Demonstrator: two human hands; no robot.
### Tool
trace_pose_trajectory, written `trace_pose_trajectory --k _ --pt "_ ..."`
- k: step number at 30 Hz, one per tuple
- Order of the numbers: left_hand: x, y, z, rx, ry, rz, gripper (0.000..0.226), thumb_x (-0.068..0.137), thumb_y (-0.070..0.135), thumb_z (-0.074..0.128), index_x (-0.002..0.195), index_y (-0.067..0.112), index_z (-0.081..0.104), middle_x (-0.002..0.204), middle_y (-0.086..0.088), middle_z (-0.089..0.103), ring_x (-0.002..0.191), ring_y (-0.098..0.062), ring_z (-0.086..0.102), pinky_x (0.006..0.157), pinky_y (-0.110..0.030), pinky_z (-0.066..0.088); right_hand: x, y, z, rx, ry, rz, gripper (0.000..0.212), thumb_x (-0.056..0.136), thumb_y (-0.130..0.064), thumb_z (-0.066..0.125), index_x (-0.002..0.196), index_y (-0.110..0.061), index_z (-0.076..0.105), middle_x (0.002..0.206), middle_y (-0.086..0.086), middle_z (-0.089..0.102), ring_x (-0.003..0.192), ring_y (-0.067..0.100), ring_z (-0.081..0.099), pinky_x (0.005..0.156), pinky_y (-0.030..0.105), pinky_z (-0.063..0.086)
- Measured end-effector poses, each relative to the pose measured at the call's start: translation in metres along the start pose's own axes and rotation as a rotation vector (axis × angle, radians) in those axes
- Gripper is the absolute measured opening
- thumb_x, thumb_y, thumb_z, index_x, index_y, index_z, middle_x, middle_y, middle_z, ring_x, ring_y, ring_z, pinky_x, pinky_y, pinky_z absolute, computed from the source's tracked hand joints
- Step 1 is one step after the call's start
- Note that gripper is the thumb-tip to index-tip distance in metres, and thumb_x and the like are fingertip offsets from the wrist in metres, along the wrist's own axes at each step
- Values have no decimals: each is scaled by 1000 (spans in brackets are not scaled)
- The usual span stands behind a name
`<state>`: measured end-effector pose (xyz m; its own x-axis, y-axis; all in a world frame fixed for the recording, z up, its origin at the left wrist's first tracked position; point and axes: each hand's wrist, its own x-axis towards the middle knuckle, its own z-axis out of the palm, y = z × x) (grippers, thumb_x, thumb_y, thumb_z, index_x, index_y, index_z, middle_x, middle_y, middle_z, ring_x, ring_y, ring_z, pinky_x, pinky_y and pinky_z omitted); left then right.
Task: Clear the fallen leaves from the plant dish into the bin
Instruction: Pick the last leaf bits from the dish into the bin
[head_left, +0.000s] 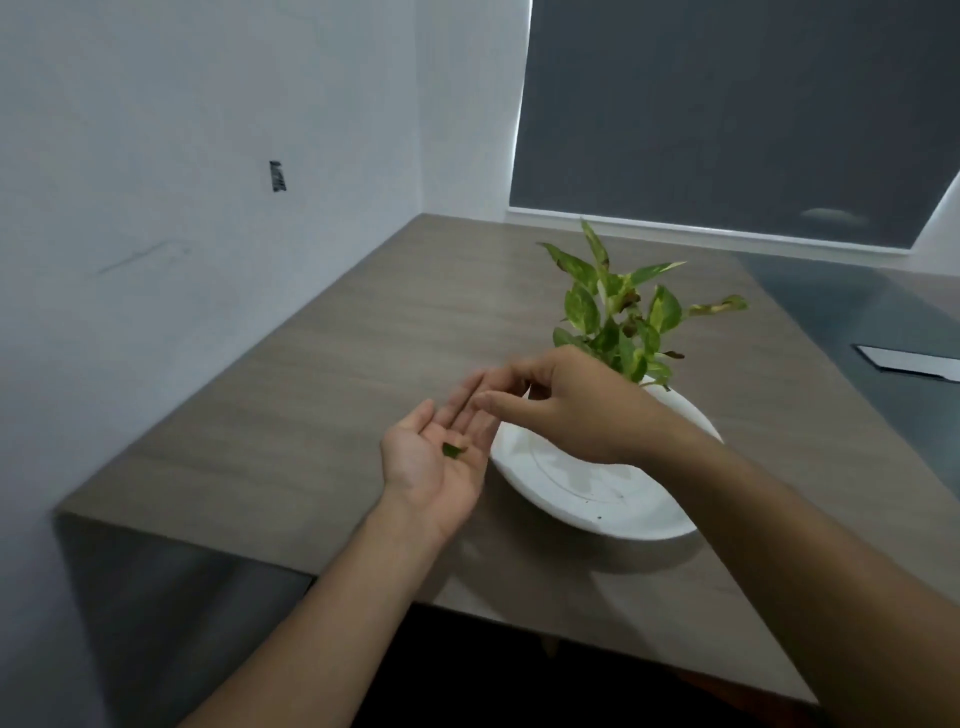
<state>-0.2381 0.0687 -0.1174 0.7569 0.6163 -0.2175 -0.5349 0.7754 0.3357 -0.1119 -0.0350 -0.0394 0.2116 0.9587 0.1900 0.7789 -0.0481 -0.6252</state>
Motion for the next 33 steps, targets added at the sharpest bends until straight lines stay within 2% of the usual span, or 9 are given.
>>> trace_pose_trajectory --k 5,8,11,13,15,20,29,31,33 --pt "-26 59 -32 -61 11 174 55 113 22 25 130 -16 61 126 -34 72 115 -42 75 102 -47 60 30 -20 57 157 166 -70 17 103 -36 71 96 -23 79 62 -26 63 55 -2 53 57 13 38" --pt "-59 100 -60 -133 65 323 55 112 18 25 129 -21 60 131 -37 68 125 -47 69 102 -45 59 50 -37 110 217 150 -73 21 102 -41 68 96 -24 78 72 -19 68 62 1 58 62 22 46" --pt "-94 133 -91 -181 205 429 55 111 12 28 100 -18 73 110 -32 78 97 -40 82 71 -30 69 65 -54 165 161 10 -107 20 103 -40 66 108 -27 79 101 -13 78 89 4 70 83 28 57" --pt "-115 149 -116 -178 322 470 61 109 7 33 68 -10 76 83 -22 81 69 -29 83 49 -21 62 76 -62 199 79 -88 -145 26 103 -39 64 120 -25 79 123 -5 76 112 11 69 101 28 52" --pt "-137 159 -142 -132 415 484 64 107 3 35 55 -4 73 70 -17 78 57 -24 80 43 -18 58 85 -68 226 -19 -177 -175 39 103 -43 61 131 -20 74 138 7 69 130 23 64 113 31 46" --pt "-179 165 -234 67 531 277 55 109 8 27 88 -17 72 90 -29 80 73 -40 82 56 -28 67 83 -64 261 -232 -180 -148 56 108 -52 44 157 -27 53 172 3 40 160 27 34 130 49 27" --pt "-254 115 -422 290 889 -6 59 104 12 20 111 -23 66 136 -40 63 105 -42 74 84 -39 65 84 -59 267 -293 -181 -207 55 111 -47 40 162 -26 46 175 4 34 164 26 26 133 50 18" --pt "-266 110 -445 351 996 -59 62 108 21 19 121 -19 66 132 -37 67 95 -35 72 74 -36 62 82 -60 267 -286 -175 -215 55 111 -45 42 162 -25 47 175 5 35 164 27 27 133 50 18" --pt "-277 109 -462 435 1043 -161 72 111 41 17 147 -11 52 96 -22 72 70 -27 60 58 -31 50 82 -60 267 -277 -169 -215 55 111 -44 43 162 -23 48 175 6 35 164 28 28 133 50 20"
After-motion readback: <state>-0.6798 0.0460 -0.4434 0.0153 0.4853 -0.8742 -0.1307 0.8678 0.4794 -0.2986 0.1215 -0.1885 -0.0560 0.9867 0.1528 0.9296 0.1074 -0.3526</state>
